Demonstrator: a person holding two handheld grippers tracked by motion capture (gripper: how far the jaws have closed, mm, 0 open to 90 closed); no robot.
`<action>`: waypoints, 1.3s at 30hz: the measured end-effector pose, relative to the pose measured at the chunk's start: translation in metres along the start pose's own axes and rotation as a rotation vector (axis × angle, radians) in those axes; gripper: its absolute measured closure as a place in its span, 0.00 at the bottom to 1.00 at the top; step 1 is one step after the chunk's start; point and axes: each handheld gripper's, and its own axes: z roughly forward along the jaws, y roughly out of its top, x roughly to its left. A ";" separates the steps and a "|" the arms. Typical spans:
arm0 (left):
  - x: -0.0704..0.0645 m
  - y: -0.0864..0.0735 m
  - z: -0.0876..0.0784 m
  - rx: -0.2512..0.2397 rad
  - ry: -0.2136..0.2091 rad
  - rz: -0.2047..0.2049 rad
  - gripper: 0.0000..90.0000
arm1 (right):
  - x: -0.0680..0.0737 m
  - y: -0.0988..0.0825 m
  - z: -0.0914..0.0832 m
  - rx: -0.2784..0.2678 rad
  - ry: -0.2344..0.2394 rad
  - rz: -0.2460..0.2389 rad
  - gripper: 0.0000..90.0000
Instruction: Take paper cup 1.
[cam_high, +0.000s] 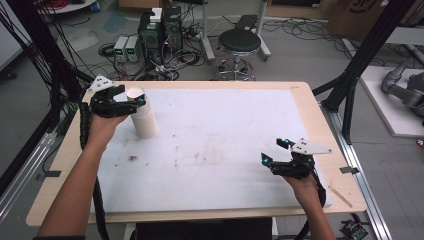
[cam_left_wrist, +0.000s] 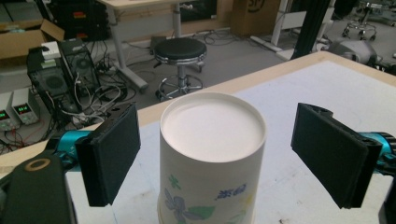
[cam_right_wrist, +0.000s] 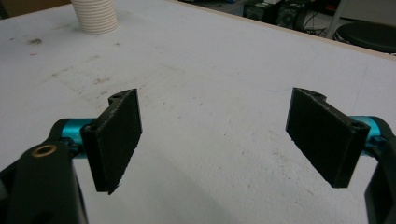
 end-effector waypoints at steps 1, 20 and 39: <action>0.001 -0.001 0.003 0.014 0.000 -0.005 0.17 | 0.000 0.000 0.000 0.000 0.000 0.000 0.21; 0.010 -0.006 0.013 0.025 -0.067 -0.001 0.37 | 0.000 -0.001 -0.001 0.006 0.002 -0.001 0.21; 0.012 0.003 0.009 -0.003 -0.068 -0.018 0.37 | 0.001 -0.001 0.000 0.011 0.008 -0.003 0.21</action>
